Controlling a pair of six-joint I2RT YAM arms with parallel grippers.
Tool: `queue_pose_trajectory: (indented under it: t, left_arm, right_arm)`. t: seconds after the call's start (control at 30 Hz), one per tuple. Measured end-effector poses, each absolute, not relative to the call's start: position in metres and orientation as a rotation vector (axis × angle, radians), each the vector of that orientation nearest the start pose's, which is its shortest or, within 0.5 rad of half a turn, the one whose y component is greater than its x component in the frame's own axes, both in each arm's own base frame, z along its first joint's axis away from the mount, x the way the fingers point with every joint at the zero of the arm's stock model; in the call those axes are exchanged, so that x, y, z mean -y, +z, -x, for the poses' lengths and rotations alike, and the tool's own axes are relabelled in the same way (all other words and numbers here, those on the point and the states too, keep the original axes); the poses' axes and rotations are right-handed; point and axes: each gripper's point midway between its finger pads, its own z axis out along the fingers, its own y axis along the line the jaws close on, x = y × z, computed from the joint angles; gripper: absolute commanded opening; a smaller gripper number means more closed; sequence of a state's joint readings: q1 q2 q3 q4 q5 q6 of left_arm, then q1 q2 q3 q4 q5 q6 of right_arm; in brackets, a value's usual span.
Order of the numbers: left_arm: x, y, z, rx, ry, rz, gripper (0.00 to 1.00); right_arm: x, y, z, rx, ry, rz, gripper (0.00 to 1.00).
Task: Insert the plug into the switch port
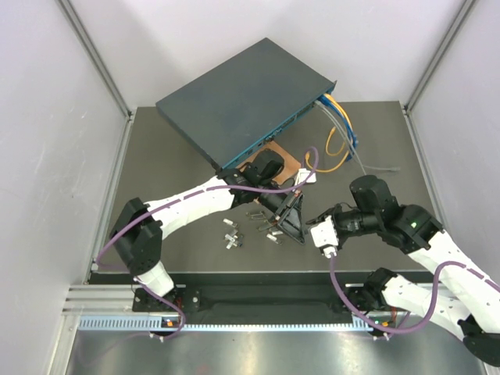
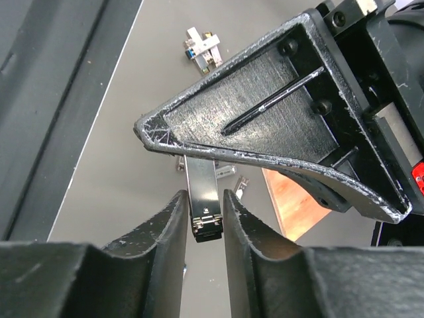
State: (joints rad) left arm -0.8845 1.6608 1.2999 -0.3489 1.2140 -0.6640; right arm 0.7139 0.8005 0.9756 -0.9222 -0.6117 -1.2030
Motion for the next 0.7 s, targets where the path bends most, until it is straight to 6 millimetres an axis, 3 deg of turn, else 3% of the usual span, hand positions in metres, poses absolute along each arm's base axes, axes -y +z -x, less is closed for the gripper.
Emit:
queue_pose_trajectory:
  t: [0.13, 0.27, 0.37, 0.4, 0.43, 0.5, 0.6, 0.7]
  left_arm:
    - [0.386, 0.249, -0.092, -2.432, -2.076, -1.084, 0.00]
    - [0.386, 0.249, -0.093, -2.431, -2.075, -1.083, 0.01]
    - [0.387, 0.249, -0.093, -2.431, -2.075, -1.082, 0.29]
    - [0.387, 0.249, -0.093, -2.430, -2.075, -1.082, 0.52]
    - [0.387, 0.249, -0.093, -2.419, -2.072, -1.089, 0.67]
    - [0.388, 0.252, -0.097, -2.400, -2.053, -1.093, 0.86]
    - [0.392, 0.265, -0.112, -2.317, -1.976, -1.120, 0.99]
    - [0.396, 0.292, -0.137, -2.181, -1.894, -1.131, 0.99]
  right_arm:
    - [-0.204, 0.230, -0.132, -1.010, 0.421, 1.955, 0.25]
    - [-0.202, 0.229, -0.133, -1.015, 0.413, 1.956, 0.00]
    - [-0.202, 0.229, -0.133, -1.023, 0.416, 1.954, 0.00]
    - [-0.202, 0.229, -0.133, -1.028, 0.417, 1.952, 0.00]
    - [-0.202, 0.229, -0.133, -1.031, 0.416, 1.950, 0.00]
    - [-0.201, 0.229, -0.134, -1.045, 0.414, 1.941, 0.00]
    - [-0.200, 0.230, -0.133, -1.064, 0.413, 1.925, 0.00]
    - [-0.197, 0.231, -0.131, -1.092, 0.419, 1.892, 0.00]
